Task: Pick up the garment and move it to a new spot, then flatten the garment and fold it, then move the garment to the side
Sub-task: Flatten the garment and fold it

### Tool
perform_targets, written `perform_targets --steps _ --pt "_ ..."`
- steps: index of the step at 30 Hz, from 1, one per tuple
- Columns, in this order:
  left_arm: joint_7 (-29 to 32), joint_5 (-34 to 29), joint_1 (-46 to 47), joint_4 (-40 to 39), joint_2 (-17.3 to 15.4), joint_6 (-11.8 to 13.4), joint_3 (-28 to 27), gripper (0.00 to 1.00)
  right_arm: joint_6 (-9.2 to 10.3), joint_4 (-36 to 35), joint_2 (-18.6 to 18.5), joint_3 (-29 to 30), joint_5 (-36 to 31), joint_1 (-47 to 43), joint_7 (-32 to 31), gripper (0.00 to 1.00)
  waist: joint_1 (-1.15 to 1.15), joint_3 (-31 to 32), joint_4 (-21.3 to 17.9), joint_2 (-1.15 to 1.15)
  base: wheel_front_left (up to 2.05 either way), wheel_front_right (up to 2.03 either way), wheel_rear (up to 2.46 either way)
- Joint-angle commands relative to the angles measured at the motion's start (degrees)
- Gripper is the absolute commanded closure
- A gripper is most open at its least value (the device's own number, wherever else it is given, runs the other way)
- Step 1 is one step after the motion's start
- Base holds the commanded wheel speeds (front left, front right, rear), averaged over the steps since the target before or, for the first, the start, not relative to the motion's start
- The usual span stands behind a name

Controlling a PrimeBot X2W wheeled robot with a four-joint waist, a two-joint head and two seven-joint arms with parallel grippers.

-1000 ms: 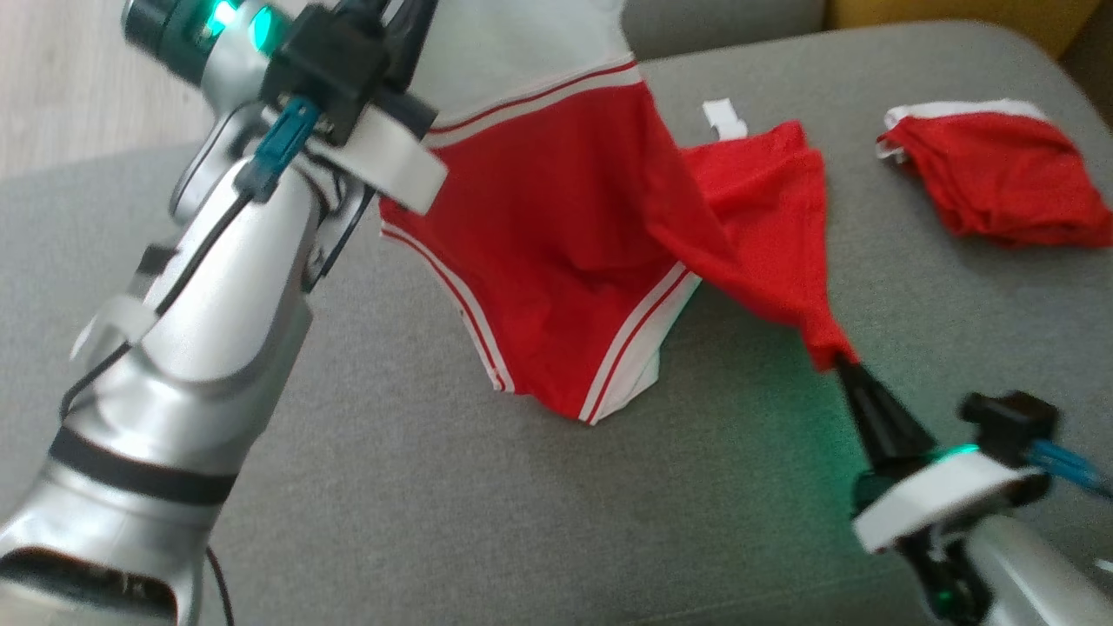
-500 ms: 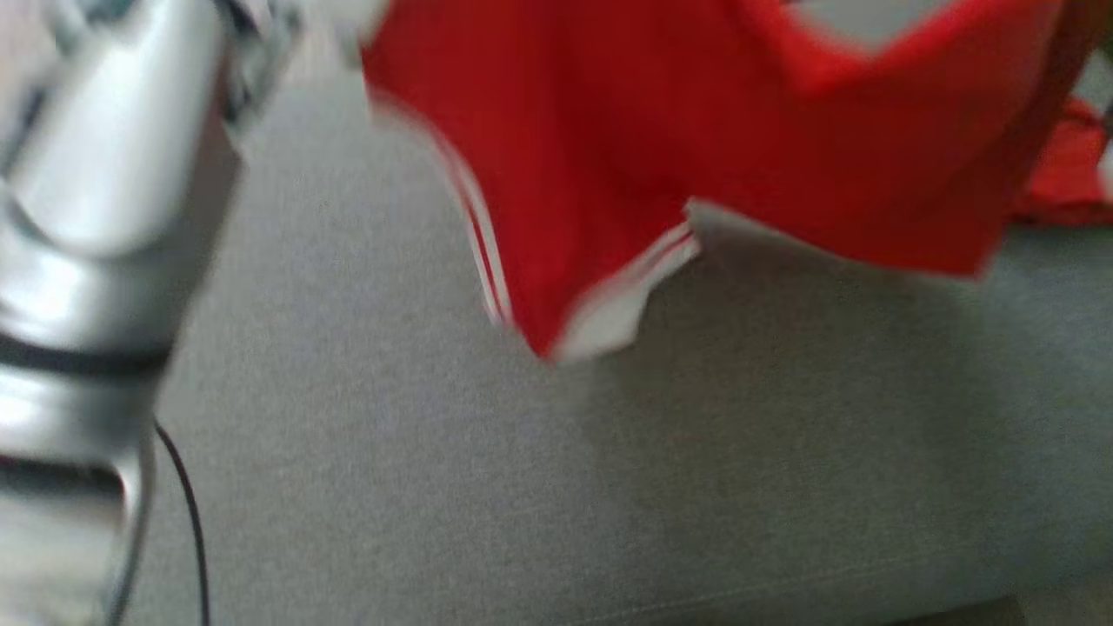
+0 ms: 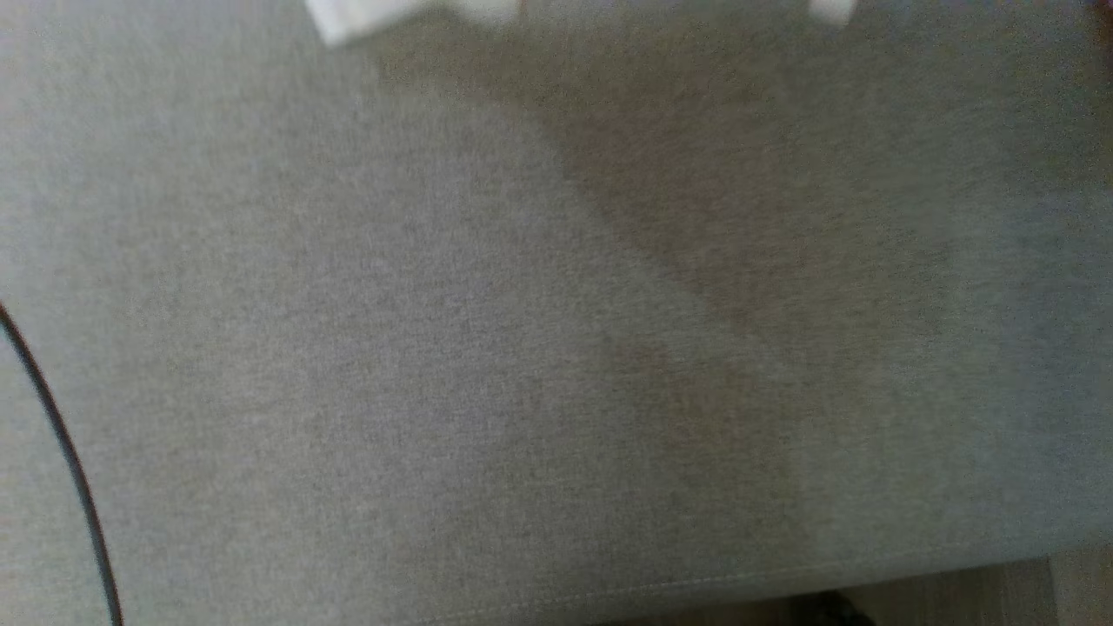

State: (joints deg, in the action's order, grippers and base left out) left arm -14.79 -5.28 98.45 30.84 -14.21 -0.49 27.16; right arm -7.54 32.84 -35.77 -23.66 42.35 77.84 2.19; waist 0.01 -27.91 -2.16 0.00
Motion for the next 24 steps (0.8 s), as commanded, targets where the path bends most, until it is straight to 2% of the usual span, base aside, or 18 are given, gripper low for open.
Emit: perform_targets --steps 1,4,7,11,16,19,24 --pt "-0.2 -0.5 3.5 -2.9 -2.8 0.6 -0.5 1.00 0.05 -0.6 -0.6 -0.1 0.1 1.7 1.4 1.00 -0.01 -4.2 1.2 0.00 0.00 0.00 0.00" --pt "-0.2 -1.6 4.0 -9.7 -4.5 2.1 1.7 1.00 0.05 1.2 -1.4 -2.3 1.4 4.0 4.4 1.00 -0.01 -6.3 1.9 0.00 0.00 0.00 0.00" --pt "-0.2 -0.7 0.1 -16.2 -6.2 4.4 3.6 1.00 0.05 1.6 -3.2 -6.1 3.0 2.9 5.8 1.00 -0.01 -7.5 3.0 0.00 0.00 0.00 0.00" --pt "-0.2 3.2 -10.6 -21.9 -7.4 6.7 5.5 1.00 0.05 1.4 -5.3 -10.6 6.2 -1.9 8.0 1.00 -0.01 -6.8 4.7 0.00 0.00 0.00 0.00" --pt "-0.2 7.6 -27.5 -27.9 -9.6 9.3 5.9 1.00 0.05 0.8 -6.4 -16.0 11.5 -11.1 9.8 1.00 -0.01 -2.3 5.5 0.00 0.00 0.00 0.00" --pt "-0.2 10.5 -38.3 -31.7 -10.9 8.9 6.1 1.00 0.05 0.5 -6.9 -18.3 15.3 -17.4 10.3 1.00 -0.01 1.8 5.4 0.00 0.00 0.00 0.00" --pt "-0.2 16.0 -56.9 -36.3 -11.9 4.6 6.1 1.00 0.05 -1.1 -8.8 -21.3 21.2 -28.5 10.4 1.00 -0.01 9.1 5.3 0.00 0.00 0.00 0.00"
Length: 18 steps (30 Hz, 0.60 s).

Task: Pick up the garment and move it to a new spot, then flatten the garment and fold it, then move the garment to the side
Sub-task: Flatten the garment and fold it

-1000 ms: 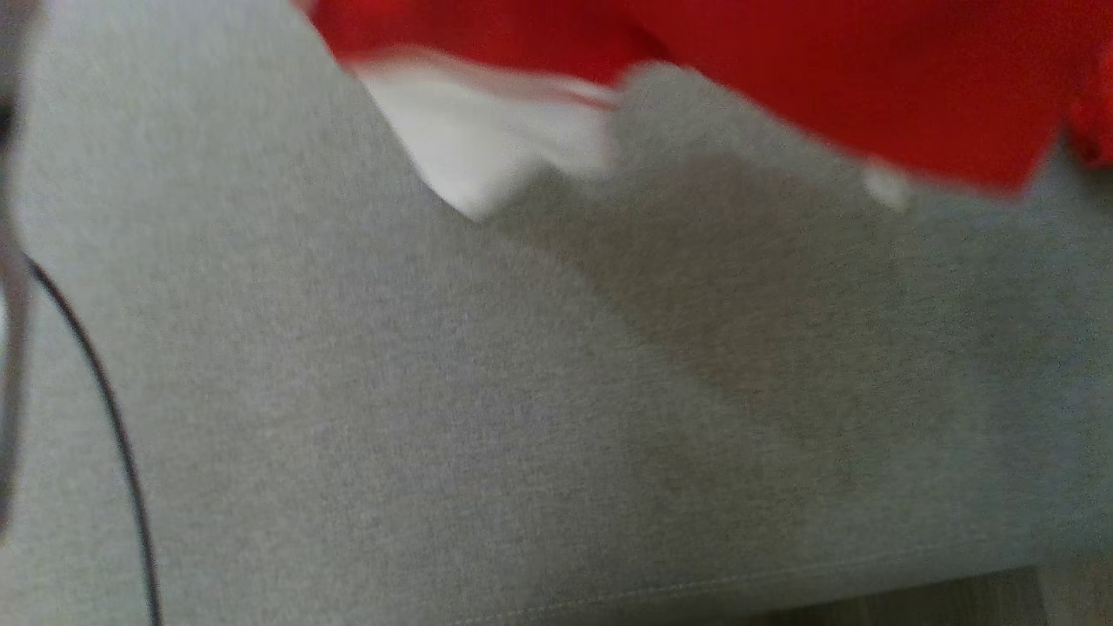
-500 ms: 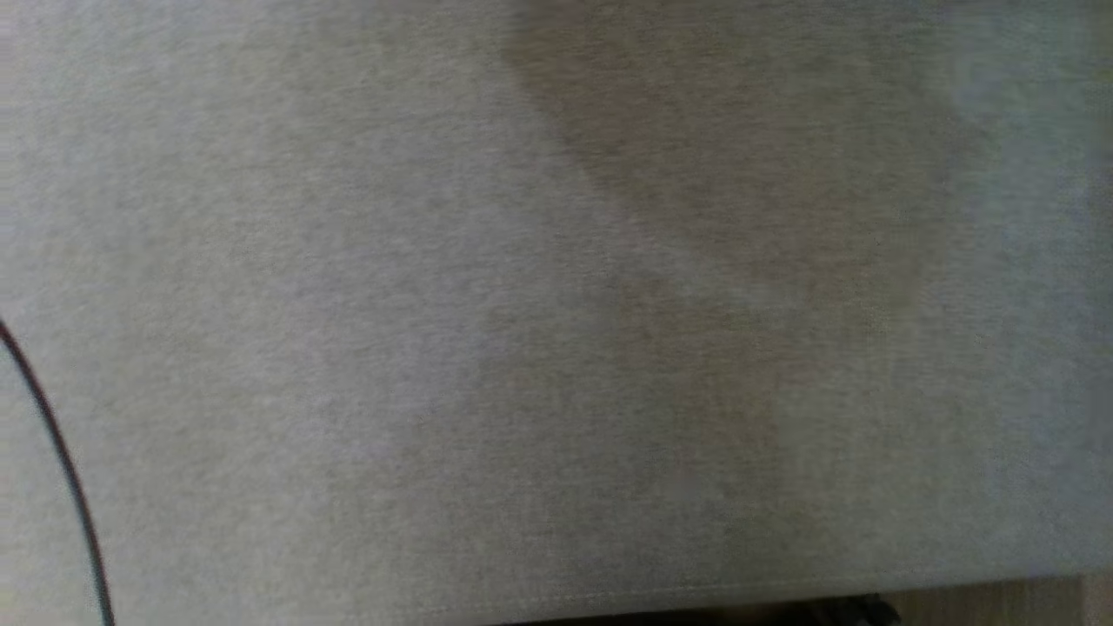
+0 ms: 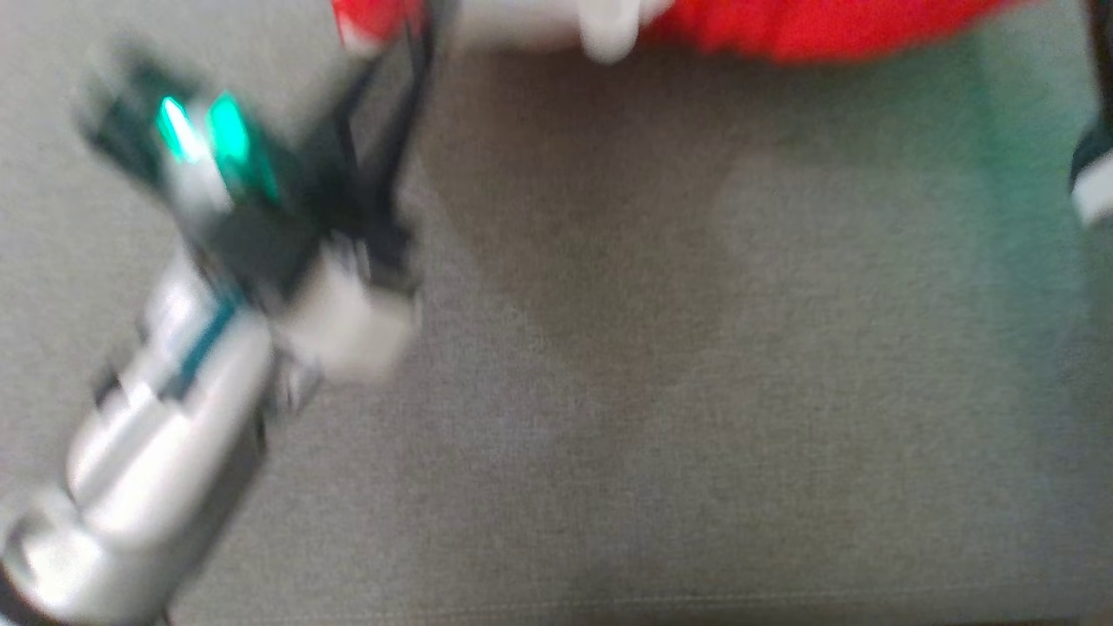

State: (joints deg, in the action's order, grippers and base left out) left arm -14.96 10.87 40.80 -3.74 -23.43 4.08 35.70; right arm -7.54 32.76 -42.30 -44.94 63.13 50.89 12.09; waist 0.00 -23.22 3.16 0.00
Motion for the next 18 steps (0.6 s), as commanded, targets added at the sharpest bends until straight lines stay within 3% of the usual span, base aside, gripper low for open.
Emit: perform_targets --steps 1,5,18 --pt "0.0 -0.6 -2.3 -1.9 -3.3 -0.9 -2.1 1.00 0.05 -1.4 -2.8 -0.6 1.3 -3.9 0.5 1.00 0.00 5.9 0.0 0.00 0.00 0.00 0.00" --pt "0.0 -1.2 -15.3 -2.5 -3.7 -1.7 -2.8 1.00 0.05 -3.6 -4.8 -2.4 4.7 -13.6 0.7 1.00 0.00 11.1 -0.2 0.00 0.00 0.00 0.00" --pt "0.0 -1.5 -38.0 -4.0 -4.0 -1.1 -8.3 1.00 0.05 -7.7 -7.1 -2.5 7.8 -31.1 1.1 1.00 0.00 19.0 -0.9 0.00 0.00 0.00 0.00"
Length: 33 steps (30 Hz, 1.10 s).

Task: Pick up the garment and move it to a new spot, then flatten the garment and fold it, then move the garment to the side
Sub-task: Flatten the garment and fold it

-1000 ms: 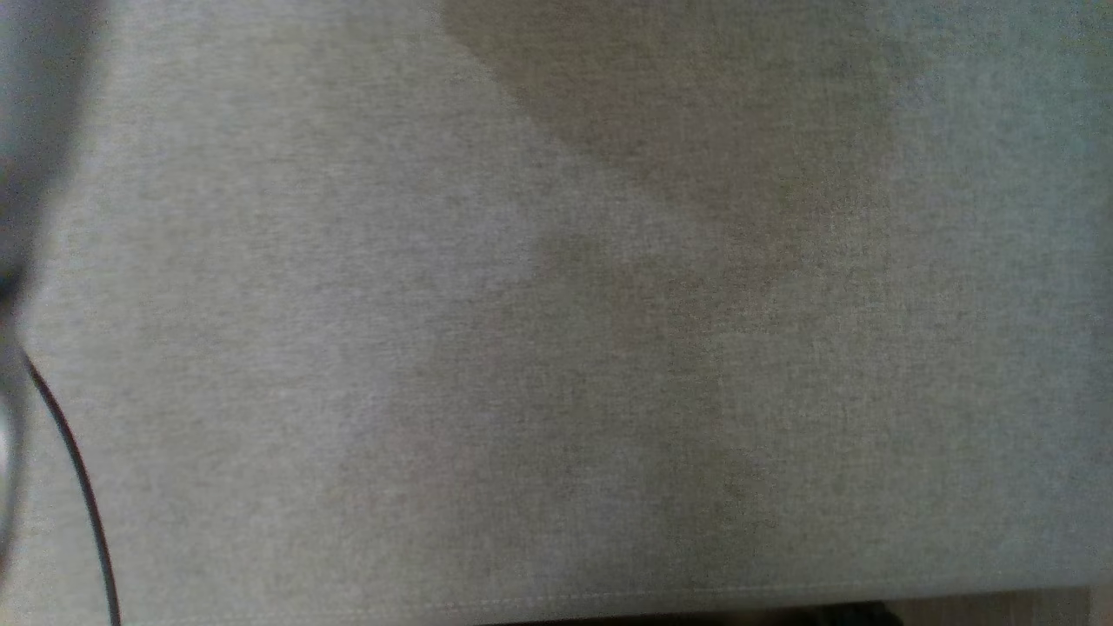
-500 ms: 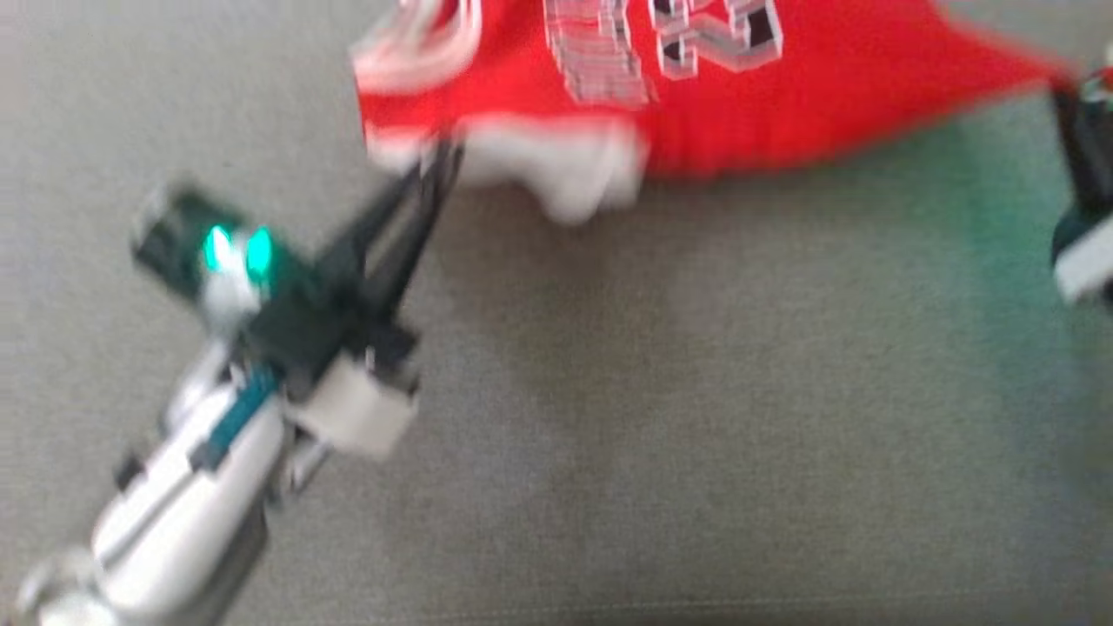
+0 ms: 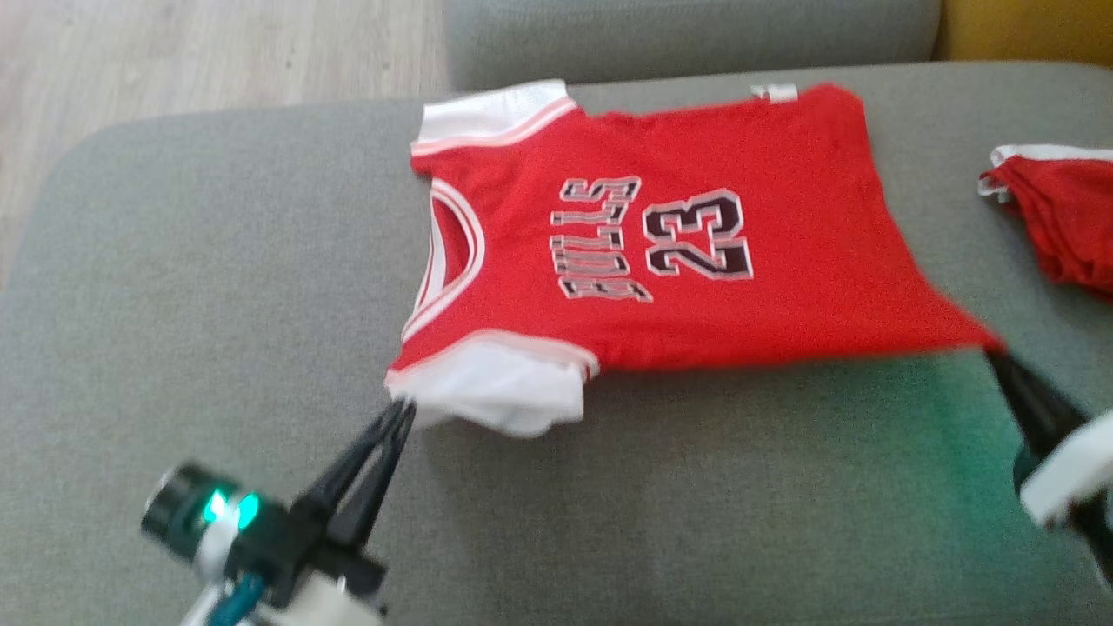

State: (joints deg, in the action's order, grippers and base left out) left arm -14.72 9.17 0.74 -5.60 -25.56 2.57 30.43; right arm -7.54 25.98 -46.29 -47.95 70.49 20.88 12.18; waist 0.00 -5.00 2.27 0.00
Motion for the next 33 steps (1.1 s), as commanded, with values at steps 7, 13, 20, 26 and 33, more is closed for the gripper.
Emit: perform_targets --steps 7,13,20,26,33 --pt "-0.3 -0.1 -6.1 -4.5 -2.3 -0.6 -5.2 1.00 0.05 -5.3 -5.6 2.5 1.0 -10.9 0.9 1.00 0.00 2.2 0.4 0.00 0.00 0.00 0.00" --pt "-0.3 0.3 -6.5 -5.4 -0.6 -3.0 -7.0 1.00 0.05 -7.9 -6.3 6.4 1.1 -13.9 -0.6 1.00 0.00 2.2 0.4 0.00 0.00 0.00 0.00" --pt "-0.3 -1.0 4.7 1.3 3.2 -6.9 -6.5 1.00 0.05 -6.1 -2.6 10.3 -0.5 -7.6 -6.4 1.00 0.00 -2.3 0.8 0.00 0.00 0.00 0.00" --pt "-0.3 -1.8 16.5 8.7 6.3 -8.7 -5.5 1.00 0.05 -3.0 0.2 11.7 -3.5 0.4 -9.8 1.00 0.00 -7.2 1.1 0.00 0.00 0.00 0.00" --pt "-0.3 -4.4 26.7 15.1 8.1 -9.3 -5.2 1.00 0.05 -0.2 1.7 11.9 -6.2 7.6 -11.5 1.00 0.00 -11.0 0.8 0.00 0.00 0.00 0.00"
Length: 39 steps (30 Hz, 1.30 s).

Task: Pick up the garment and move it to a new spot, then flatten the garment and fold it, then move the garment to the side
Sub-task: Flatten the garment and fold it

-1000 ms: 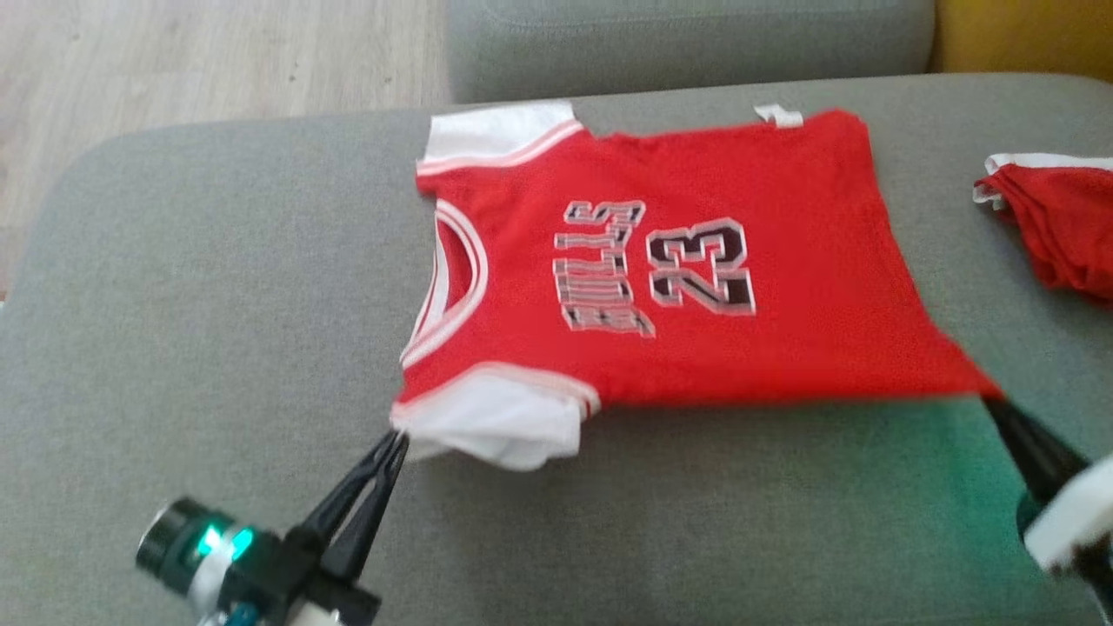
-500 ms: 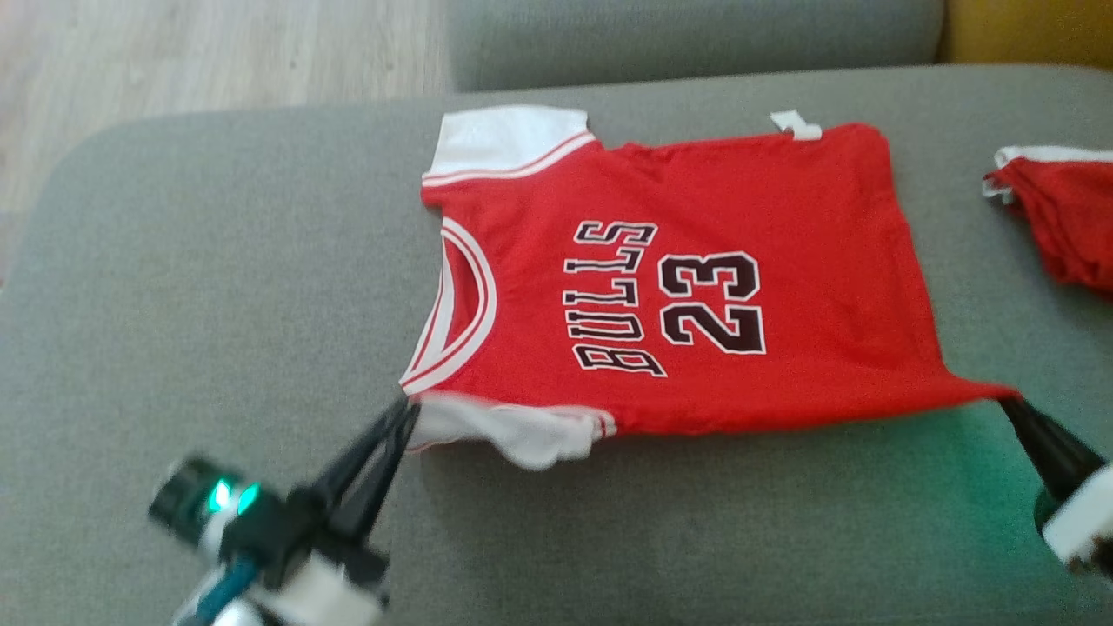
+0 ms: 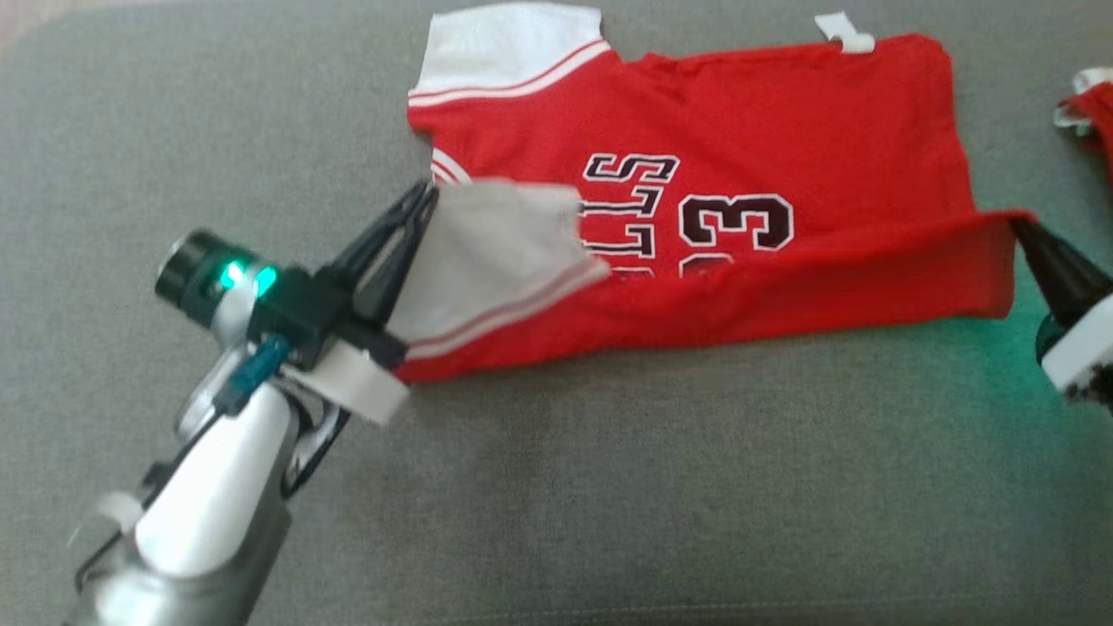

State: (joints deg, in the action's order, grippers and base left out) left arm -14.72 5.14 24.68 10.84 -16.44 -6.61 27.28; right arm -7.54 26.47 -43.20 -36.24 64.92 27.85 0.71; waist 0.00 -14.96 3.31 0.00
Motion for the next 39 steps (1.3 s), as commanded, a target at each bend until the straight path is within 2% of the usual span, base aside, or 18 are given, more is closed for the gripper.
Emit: perform_targets --steps 1,7,8,9,10,11,17,27,33,39 --pt "-0.3 -0.7 3.8 -0.9 -0.9 -0.1 -2.2 1.00 0.05 -0.3 -1.2 0.0 -1.0 1.4 -0.1 1.00 0.00 -1.4 -0.3 0.00 0.00 0.00 0.00" --pt "-0.3 -1.5 6.6 0.6 0.0 0.2 -3.1 1.00 0.05 1.1 0.2 -0.9 -1.5 4.2 0.1 1.00 0.00 -2.4 -0.5 0.00 0.00 0.00 0.00" --pt "-0.3 -1.6 6.7 1.0 0.1 0.2 -3.1 1.00 0.05 1.5 0.4 -1.1 -1.4 4.5 0.1 0.89 0.00 -2.4 -0.6 0.00 0.00 0.00 0.00" --pt "-0.3 -1.6 6.6 1.7 0.3 0.4 -3.2 0.24 0.05 1.9 0.7 -1.3 -1.3 4.8 0.2 0.51 0.00 -2.4 -0.6 0.00 0.00 0.00 0.00" --pt "-0.3 -1.7 6.6 2.2 0.6 0.7 -3.4 0.00 0.05 2.4 1.0 -1.2 -1.1 5.0 0.7 0.51 0.00 -2.4 -0.6 0.00 0.00 0.00 0.00" --pt "-0.3 -1.9 6.4 2.2 0.8 1.3 -3.6 0.00 0.05 2.8 1.3 -1.3 -1.0 5.0 1.1 0.00 0.00 -2.3 -0.6 0.00 0.00 0.00 0.00" --pt "-0.3 -0.5 0.1 2.5 2.5 5.2 -5.6 0.00 0.05 1.2 1.7 -1.2 -0.6 2.5 8.5 0.00 0.00 -0.5 -0.7 0.00 0.00 0.00 0.00" --pt "0.4 10.8 -14.4 8.4 11.1 12.2 -10.6 0.00 0.05 -2.2 2.2 -2.0 0.8 -4.1 12.5 0.00 0.00 0.9 -1.8 0.00 0.00 0.00 0.00" --pt "2.2 13.1 -15.0 11.7 12.6 15.2 -10.3 0.00 0.05 -2.3 2.3 -1.9 1.3 -4.6 13.0 0.00 0.00 0.8 -2.5 0.00 0.00 0.00 0.00" --pt "4.1 13.4 -14.1 14.1 13.1 16.6 -8.2 0.00 0.05 -1.4 2.1 -2.0 1.3 -4.2 13.2 0.00 0.00 0.4 -2.6 0.00 0.00 0.00 0.00"
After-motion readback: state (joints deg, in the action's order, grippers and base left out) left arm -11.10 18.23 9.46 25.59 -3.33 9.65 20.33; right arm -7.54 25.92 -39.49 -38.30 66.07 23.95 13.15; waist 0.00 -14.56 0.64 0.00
